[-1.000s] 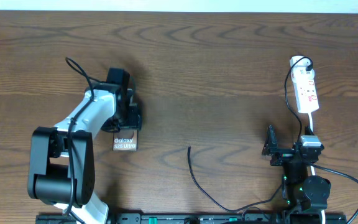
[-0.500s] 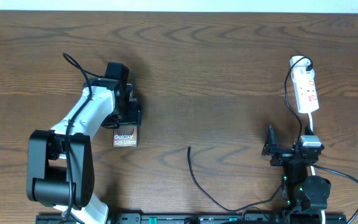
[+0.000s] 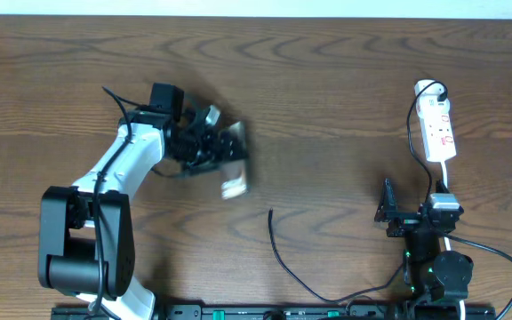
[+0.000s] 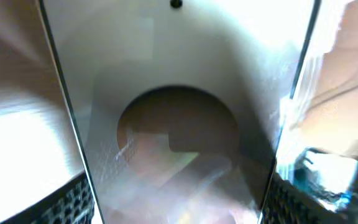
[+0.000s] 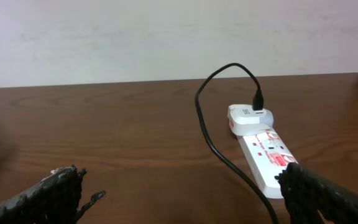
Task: Plug charger to phone and switch on socket
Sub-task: 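Lift the phone with the left gripper and raise it upright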
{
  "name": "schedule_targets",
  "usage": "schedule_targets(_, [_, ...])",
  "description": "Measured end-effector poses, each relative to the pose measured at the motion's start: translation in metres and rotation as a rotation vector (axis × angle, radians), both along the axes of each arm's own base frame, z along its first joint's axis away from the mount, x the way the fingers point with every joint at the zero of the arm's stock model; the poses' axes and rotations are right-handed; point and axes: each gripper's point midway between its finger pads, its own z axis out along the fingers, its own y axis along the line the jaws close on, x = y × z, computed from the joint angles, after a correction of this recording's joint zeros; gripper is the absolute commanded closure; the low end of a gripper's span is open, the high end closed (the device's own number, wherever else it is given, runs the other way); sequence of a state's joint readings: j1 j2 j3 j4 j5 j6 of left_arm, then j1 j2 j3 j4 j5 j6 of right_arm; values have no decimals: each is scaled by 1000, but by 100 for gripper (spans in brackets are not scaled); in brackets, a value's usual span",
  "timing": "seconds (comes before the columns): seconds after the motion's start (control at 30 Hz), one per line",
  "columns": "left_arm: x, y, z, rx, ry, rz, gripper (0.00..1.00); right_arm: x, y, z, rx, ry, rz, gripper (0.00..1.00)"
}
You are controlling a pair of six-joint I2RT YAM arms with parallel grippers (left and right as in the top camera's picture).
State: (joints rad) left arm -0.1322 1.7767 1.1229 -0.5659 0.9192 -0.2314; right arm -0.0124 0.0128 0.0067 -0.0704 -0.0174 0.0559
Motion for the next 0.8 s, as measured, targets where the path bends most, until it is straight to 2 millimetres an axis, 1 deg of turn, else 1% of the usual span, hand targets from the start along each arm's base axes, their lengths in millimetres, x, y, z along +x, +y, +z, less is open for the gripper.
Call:
schedule_targets(0.07, [12,-15,23,-143,-17,15,92,0,0,0,0,0,0,1])
schedule_targets(0.13, [19,-24,43,-256,-1,27,93,0,0,0,0,0,0,1])
schedule_targets(0.2, [26,-34,71,-393,61,47,93,0,0,0,0,0,0,1])
schedule_targets(0.23, [28,-36,78,-426,82,52,93,0,0,0,0,0,0,1])
schedule_targets(0.27, [33,-38,90,-472,105,58,92,0,0,0,0,0,0,1])
schedule_targets(0.37, [38,-42,113,-550,196,72,93,0,0,0,0,1,0,1])
schedule_targets(0.6, [45,-45,158,-652,400,105,93,0,0,0,0,0,0,1])
schedule_targets(0.7, [46,-45,171,-673,476,124,93,0,0,0,0,1,-1,1])
schedule_targets(0.8, [47,-43,175,-678,534,149,93,0,0,0,0,0,-1,1])
